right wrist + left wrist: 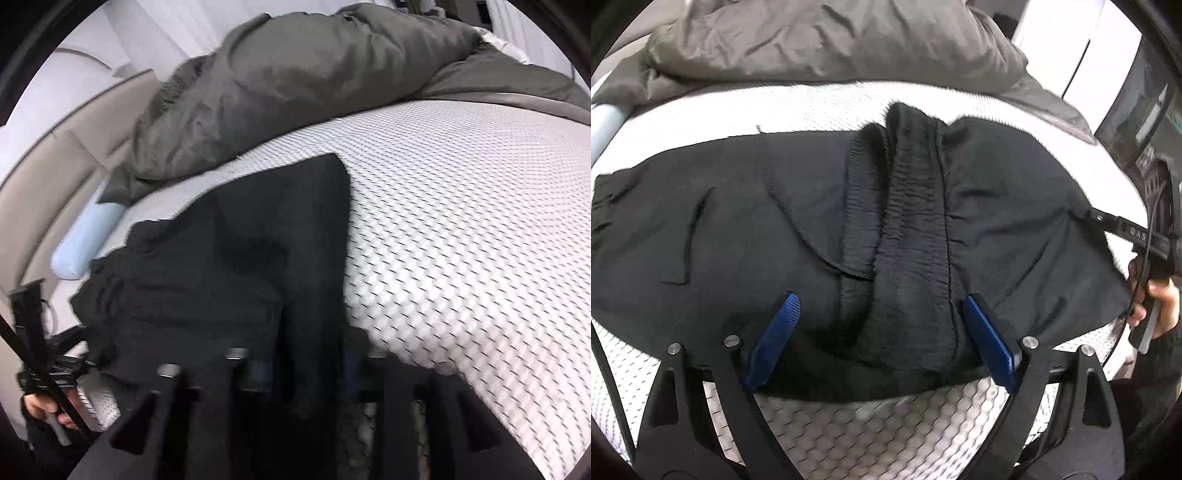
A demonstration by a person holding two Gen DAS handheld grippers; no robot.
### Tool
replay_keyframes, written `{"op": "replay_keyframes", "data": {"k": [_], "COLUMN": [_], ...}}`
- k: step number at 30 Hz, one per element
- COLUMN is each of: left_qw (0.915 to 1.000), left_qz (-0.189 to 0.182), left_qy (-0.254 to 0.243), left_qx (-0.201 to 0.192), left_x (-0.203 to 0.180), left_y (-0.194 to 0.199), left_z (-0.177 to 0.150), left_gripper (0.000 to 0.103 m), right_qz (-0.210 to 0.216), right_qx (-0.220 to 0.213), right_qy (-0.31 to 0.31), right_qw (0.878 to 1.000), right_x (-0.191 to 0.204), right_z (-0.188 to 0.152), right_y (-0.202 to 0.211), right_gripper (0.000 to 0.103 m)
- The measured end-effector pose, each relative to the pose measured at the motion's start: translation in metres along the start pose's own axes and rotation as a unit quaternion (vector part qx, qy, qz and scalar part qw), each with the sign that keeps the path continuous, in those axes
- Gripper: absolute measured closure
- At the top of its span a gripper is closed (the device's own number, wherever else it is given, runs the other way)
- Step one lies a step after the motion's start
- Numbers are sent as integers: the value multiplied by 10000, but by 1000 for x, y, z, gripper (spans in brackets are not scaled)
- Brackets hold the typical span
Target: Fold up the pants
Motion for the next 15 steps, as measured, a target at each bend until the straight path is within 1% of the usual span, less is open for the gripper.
{"op": "replay_keyframes", "data": {"k": [1,2,3,4,5,6,8,11,12,13,14,15], "left_qw": [10000,9999,9997,9995,9994,9995,9995,9996,9997,9998,9998,9998], "left_qz": [-22,-101,-210,-315,-347,-304,-267,-179,-166,-161,-168,-164], "left_qy": [23,52,81,56,3,-65,-167,-185,-165,-131,-85,-39], "left_qx": [-31,-34,-2,35,44,1,-27,76,70,40,-24,-97], "left_x": [4,10,11,11,10,8,5,4,4,5,6,7], "left_y": [2,5,5,6,7,10,13,7,8,10,15,20], "left_z": [0,-3,-5,-8,-10,-13,-15,-14,-14,-12,-10,-8], "left_gripper": [22,31,36,48,51,51,51,50,50,48,44,42], "right_qz": [-67,-133,-182,-191,-133,7,256,522,533,452,325,266], "right_qx": [-146,-306,-514,-665,-797,-912,-958,-742,-611,-476,-422,-388], "right_qy": [-17,-51,-136,-212,-269,-295,-222,32,166,318,409,407], "right_qw": [9999,9994,9984,9974,9964,9954,9948,9959,9966,9973,9977,9981], "right_x": [-2,-5,-8,-9,-6,-2,12,41,48,52,55,54], "right_z": [0,1,0,-2,-5,-7,-10,-11,-12,-14,-15,-16], "right_y": [8,20,32,43,51,59,65,53,47,41,37,34], "right_gripper": [54,54,53,51,48,45,39,39,38,37,37,37]}}
Point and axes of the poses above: each gripper's, at about its wrist camera, not at the fingertips, and y roughly against the way its jaws point, x to its left, z to its top, the point moved 2 cm from there along -y, roughly the way its jaws point, and after that the axes turned 1 degree about -x, right-handed, at the moved point
